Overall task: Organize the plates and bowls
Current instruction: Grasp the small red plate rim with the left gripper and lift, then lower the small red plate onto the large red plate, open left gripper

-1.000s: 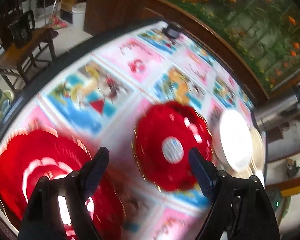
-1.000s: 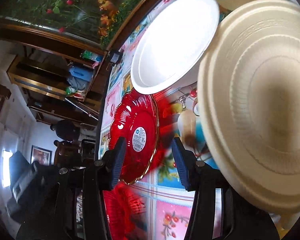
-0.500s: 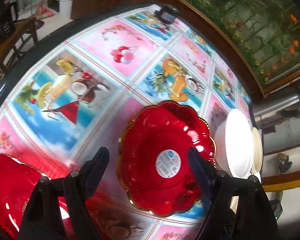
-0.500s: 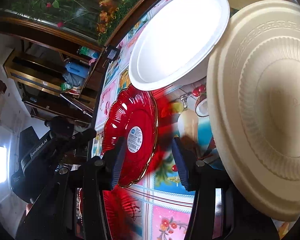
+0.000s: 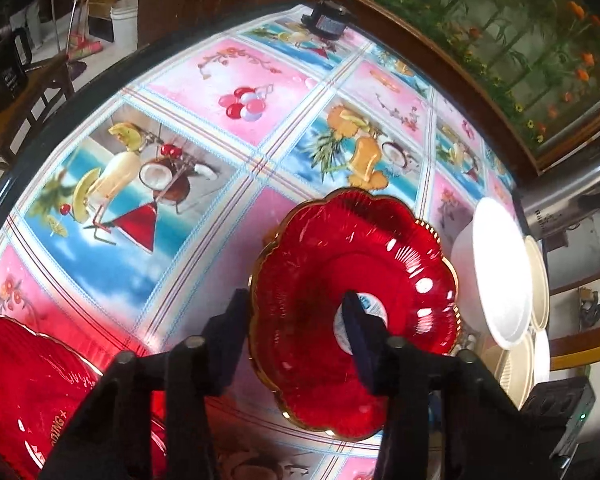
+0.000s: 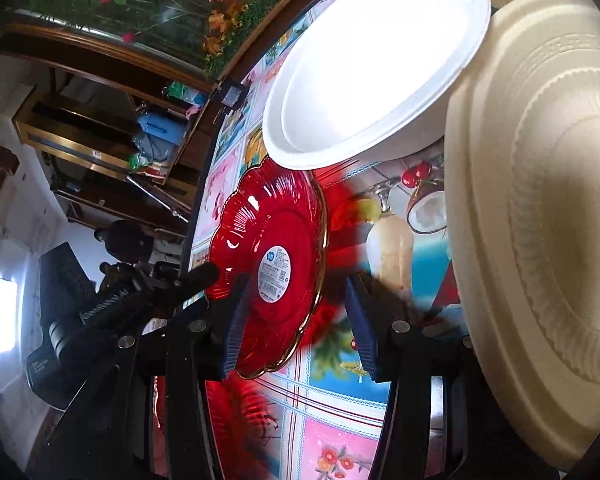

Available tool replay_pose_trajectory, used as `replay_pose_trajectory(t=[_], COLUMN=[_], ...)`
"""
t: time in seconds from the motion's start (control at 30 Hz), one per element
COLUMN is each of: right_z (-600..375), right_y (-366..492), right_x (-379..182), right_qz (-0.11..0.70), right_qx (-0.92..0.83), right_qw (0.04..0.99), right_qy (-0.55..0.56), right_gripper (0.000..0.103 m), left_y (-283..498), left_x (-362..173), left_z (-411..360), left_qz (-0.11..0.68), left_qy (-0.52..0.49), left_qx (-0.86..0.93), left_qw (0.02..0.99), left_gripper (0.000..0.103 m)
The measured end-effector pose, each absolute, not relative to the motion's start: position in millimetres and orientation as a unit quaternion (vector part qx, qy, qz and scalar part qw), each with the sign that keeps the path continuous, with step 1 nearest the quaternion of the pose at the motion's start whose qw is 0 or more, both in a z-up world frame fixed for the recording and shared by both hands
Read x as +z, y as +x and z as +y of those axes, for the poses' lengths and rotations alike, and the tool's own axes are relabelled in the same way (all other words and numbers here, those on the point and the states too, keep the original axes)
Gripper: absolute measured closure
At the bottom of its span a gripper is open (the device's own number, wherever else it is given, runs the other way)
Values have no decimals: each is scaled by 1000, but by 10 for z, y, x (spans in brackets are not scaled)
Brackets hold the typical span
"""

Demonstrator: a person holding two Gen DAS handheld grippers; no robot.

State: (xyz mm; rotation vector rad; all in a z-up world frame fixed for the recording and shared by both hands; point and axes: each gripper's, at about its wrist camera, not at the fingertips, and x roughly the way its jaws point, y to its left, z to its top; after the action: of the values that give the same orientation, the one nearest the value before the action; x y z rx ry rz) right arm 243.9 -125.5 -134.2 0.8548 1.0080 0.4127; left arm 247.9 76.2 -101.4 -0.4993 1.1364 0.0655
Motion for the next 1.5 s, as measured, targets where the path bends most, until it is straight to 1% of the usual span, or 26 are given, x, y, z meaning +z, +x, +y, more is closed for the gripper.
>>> replay_pose_trajectory(t=[0.03, 0.1, 0.17, 0.2, 0.23, 0.27, 0.33, 0.5, 0.57, 0.67, 0.97, 1.33, 1.5], right_z=[-1248, -1236, -1250, -1257, -1260, -1276, -1316, -1286, -1285, -1286, -1213, -896, -715], right_y=[2442, 2439, 2427, 2426, 2431, 2433, 2440, 2410, 2411, 2415, 2333, 1921, 1488], right_x=[-1339, -1331, -1335, -1347, -1372, -1404, -1438, -1394, -1397, -1404, -1193, -718, -631], right_qz=[465, 464, 465, 470, 476, 481, 481, 478, 478, 479, 445, 365, 354], right_qx=[192, 193, 190, 183, 179, 170, 176, 171, 174, 177, 213, 300, 317], right_qw=[771, 772, 772, 772, 770, 769, 759, 771, 771, 768, 782, 810, 812], right_qy=[392, 389, 390, 387, 385, 386, 402, 383, 382, 388, 380, 347, 339], right_gripper=[55, 55, 58, 69, 84, 90, 91, 90, 90, 90, 90, 90, 90], left_y=[2475, 2468, 2456, 2448, 2440, 2436, 2427, 2402, 2394, 2368, 2192, 1370, 887], left_x=[-1033, -1064, -1083, -1078, -1077, -1079, -1077, -1057, -1025, -962, -646, -153, -64], left_z=[747, 727, 698, 675, 658, 652, 657, 649, 652, 669, 746, 1041, 1134], left_qz=[536, 541, 544, 543, 543, 543, 542, 536, 531, 525, 488, 416, 392], left_qy=[-230, -227, -223, -214, -205, -202, -202, -199, -193, -190, -185, -187, -166], left_qx=[31, 31, 33, 37, 44, 48, 52, 58, 64, 63, 58, 61, 65], left_qw=[812, 809, 808, 811, 813, 814, 814, 818, 823, 827, 851, 888, 903], left_gripper=[68, 73, 74, 74, 74, 75, 78, 79, 84, 87, 88, 89, 89])
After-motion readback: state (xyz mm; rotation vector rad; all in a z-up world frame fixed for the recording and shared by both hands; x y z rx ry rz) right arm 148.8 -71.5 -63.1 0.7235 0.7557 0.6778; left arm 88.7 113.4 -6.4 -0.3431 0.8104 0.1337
